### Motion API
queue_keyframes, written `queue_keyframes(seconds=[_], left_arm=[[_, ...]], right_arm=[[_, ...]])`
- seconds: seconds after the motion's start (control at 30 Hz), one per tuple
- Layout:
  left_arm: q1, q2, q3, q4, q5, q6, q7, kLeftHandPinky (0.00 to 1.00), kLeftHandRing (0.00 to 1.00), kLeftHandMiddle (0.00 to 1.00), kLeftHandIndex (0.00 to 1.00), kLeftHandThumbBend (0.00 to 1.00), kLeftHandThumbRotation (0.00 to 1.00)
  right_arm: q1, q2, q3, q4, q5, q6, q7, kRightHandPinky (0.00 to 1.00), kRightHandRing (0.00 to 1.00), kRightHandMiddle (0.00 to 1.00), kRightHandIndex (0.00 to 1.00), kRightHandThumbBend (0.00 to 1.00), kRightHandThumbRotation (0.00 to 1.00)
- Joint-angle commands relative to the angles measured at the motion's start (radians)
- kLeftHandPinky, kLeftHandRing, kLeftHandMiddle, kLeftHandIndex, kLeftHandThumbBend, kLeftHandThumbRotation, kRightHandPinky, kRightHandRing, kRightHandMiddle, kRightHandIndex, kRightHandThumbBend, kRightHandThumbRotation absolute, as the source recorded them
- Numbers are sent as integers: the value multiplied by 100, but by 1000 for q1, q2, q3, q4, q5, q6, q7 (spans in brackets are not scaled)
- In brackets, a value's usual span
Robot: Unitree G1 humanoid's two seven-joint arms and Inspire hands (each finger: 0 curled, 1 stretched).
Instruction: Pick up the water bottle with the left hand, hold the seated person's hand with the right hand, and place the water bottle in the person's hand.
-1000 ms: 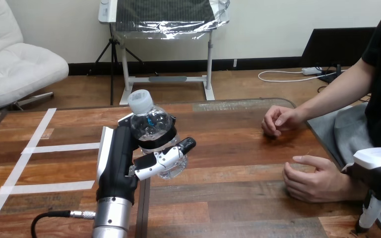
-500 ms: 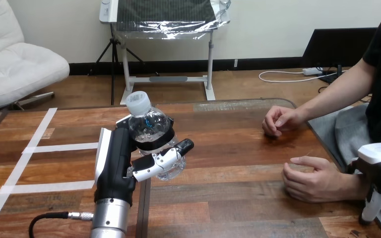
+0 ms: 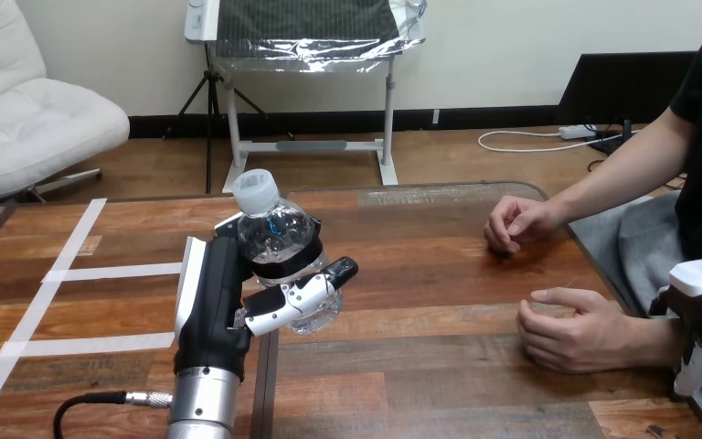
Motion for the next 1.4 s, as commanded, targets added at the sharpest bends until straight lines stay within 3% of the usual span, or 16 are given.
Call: queue_keyframes(seconds=[0.0, 0.27, 0.57, 0.93, 1.07, 1.17, 1.27, 1.37], left_arm=[[-30, 7, 7, -89, -5, -23, -1, 43, 43, 45, 49, 65, 0], [-24, 6, 9, -96, -7, -23, -4, 43, 43, 45, 49, 65, 0], [-19, 9, 10, -103, 4, -21, 0, 43, 43, 45, 49, 66, 0], [-15, 12, 12, -109, 12, -18, 4, 43, 43, 45, 49, 66, 0], [-9, 13, 12, -117, 6, -17, 0, 43, 43, 45, 48, 67, 0], [-5, 13, 12, -125, 6, -10, 0, 43, 43, 45, 49, 66, 0], [-3, 14, 13, -128, 5, -8, 0, 43, 44, 45, 49, 66, 0], [-3, 17, 14, -128, 2, -10, -3, 43, 43, 45, 49, 66, 0]], right_arm=[[-35, 17, 24, 33, 5, -6, -10, 86, 90, 89, 87, 69, 14], [-33, 20, 18, 50, 35, -34, -35, 82, 85, 86, 85, 69, 10], [-38, 27, 23, 87, 54, -66, -61, 71, 74, 80, 83, 72, 8], [-68, 34, 53, 140, 58, -104, -43, 74, 78, 81, 81, 67, 10], [-73, 44, 65, 147, 56, -94, -37, 74, 79, 82, 81, 67, 13], [-73, 47, 69, 140, 61, -93, -30, 62, 71, 78, 79, 67, 13], [-82, 58, 72, 158, 68, -89, -22, 64, 73, 78, 79, 65, 13], [-89, 68, 76, 179, 70, -101, -37, 53, 64, 72, 77, 67, 13]])
